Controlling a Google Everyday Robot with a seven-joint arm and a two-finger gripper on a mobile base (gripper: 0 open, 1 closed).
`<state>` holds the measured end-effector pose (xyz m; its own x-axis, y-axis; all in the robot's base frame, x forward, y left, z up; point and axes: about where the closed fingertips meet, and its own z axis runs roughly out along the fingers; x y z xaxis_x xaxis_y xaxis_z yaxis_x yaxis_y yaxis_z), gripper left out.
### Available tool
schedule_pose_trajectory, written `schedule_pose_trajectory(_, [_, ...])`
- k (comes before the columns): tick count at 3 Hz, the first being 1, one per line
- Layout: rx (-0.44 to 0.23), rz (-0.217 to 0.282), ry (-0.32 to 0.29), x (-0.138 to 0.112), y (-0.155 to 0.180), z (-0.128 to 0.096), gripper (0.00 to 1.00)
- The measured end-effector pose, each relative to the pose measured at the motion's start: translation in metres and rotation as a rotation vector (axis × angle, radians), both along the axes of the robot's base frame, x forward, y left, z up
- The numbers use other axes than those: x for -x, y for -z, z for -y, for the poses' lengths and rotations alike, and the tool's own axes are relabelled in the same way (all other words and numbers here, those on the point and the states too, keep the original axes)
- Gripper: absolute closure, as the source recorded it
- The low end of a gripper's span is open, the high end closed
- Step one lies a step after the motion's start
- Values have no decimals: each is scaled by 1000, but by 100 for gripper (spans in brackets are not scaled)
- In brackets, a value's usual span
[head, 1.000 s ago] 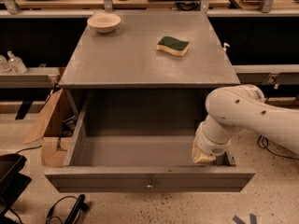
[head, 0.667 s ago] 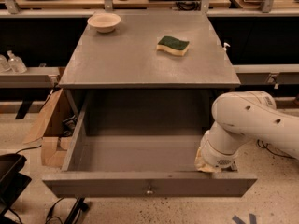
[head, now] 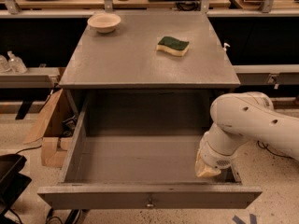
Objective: Open top drawer
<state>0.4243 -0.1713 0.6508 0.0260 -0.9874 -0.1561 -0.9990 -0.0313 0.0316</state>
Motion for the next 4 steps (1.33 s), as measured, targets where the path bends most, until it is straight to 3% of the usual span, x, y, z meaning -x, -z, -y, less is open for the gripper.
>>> schedule_pose_trajectory(2, [2, 1, -1, 1, -1, 0, 15])
schedule_pose_trajectory(3, [4, 2, -1, 2, -2, 0, 0])
schedule_pose_trajectory(4, [4, 2, -1, 2, -2, 0, 0])
